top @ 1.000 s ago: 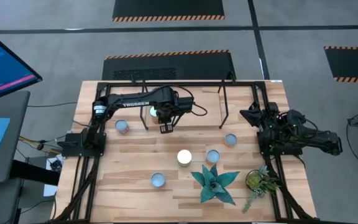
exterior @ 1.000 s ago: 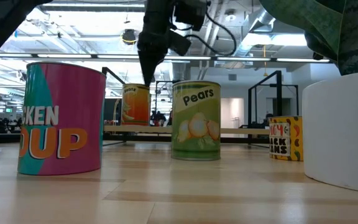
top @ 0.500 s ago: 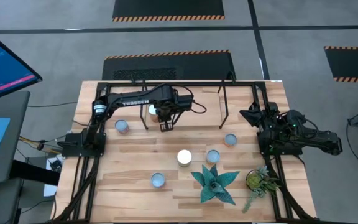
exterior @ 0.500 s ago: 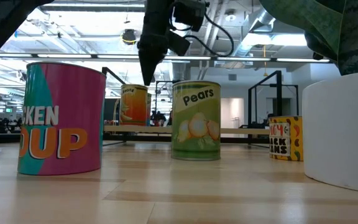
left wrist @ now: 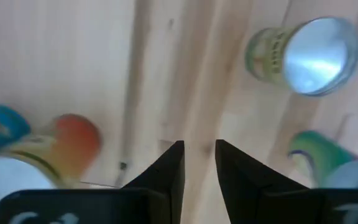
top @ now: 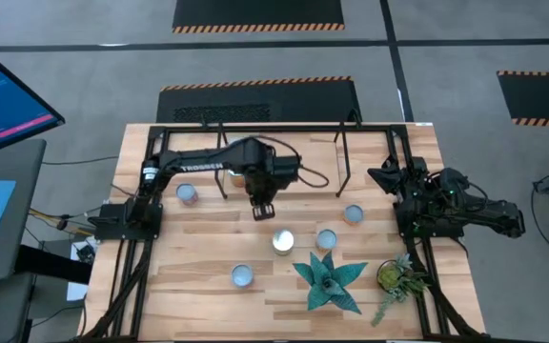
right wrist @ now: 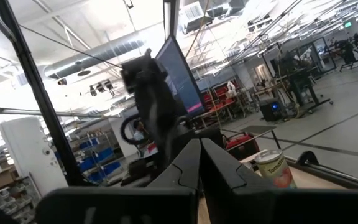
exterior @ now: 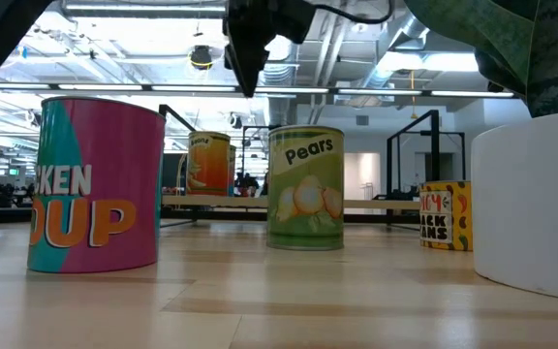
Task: Pick and place cans onto a shelf
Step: Put the canned pears on the shelf
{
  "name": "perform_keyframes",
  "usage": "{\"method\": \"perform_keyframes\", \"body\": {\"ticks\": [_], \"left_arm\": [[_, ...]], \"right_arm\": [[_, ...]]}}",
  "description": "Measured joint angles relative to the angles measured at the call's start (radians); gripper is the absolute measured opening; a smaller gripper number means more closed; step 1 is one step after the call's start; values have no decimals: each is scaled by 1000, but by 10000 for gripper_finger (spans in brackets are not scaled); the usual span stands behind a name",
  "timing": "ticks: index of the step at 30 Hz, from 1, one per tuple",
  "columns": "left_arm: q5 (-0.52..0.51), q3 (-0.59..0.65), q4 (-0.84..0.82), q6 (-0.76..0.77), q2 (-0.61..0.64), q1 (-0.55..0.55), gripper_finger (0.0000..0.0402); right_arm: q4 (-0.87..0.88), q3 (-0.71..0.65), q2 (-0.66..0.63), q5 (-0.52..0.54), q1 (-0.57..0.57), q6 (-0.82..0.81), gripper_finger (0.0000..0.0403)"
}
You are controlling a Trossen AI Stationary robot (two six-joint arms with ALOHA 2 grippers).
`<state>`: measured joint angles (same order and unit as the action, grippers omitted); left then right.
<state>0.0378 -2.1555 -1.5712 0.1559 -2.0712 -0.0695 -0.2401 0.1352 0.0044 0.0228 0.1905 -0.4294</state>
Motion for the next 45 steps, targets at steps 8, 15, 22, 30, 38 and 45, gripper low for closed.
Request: {"method": "perform_keyframes", "body": {"ticks": [8,15,22,30,38,45], "left_arm": [[-17,0,74,239,-9,103,81],[-76,0,158,351,-12,135,110],[-164,1,165,472,-73,140,132],[-85,9,218,359,-92,159,133],[17,114,313,434,-92,144,133],[-19,126,320,427,-91,141,133]], "right_arm": [[2,0,0,-51,0,-26,38],[4,0,0,-143,0,-124,38],[-2,0,0,-158,0,-188,38],[0,0,0,-158,0,-191,38],[0,0,0,-220,0,-192,38],[0,0,0,-216,0,-192,38]]}}
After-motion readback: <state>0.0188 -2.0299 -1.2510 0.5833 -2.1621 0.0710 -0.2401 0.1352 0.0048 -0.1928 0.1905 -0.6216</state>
